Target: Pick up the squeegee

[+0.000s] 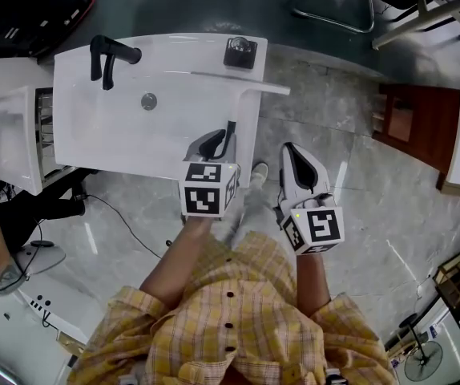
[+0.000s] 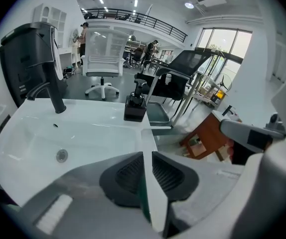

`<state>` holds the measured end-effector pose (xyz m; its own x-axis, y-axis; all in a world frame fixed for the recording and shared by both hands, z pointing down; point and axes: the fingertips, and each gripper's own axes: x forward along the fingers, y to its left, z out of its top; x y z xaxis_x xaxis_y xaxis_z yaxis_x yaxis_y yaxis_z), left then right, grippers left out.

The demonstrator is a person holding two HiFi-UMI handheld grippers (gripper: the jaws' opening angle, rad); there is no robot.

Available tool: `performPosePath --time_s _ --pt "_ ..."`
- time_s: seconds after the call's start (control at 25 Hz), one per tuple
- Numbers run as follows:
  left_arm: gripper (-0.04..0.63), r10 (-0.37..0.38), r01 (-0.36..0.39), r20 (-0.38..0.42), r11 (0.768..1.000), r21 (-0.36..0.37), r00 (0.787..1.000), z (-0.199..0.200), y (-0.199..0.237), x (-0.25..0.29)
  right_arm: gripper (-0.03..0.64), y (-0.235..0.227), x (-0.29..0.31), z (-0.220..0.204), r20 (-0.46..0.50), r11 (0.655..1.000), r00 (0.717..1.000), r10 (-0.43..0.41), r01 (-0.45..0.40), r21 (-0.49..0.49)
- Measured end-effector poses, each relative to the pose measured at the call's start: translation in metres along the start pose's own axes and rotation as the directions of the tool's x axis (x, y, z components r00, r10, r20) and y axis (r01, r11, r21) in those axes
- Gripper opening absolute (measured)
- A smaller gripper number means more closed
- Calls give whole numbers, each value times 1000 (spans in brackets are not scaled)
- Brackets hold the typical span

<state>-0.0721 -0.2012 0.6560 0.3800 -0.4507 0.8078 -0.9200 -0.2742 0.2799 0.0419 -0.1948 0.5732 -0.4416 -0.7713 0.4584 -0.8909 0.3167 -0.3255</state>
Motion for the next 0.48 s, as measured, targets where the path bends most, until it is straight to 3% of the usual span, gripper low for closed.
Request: performPosePath --time_s 0.48 --pt "99 4 -5 -59 1000 -18 998 -5 5 26 2 2 10 -3 -14 1000 1000 8 -8 9"
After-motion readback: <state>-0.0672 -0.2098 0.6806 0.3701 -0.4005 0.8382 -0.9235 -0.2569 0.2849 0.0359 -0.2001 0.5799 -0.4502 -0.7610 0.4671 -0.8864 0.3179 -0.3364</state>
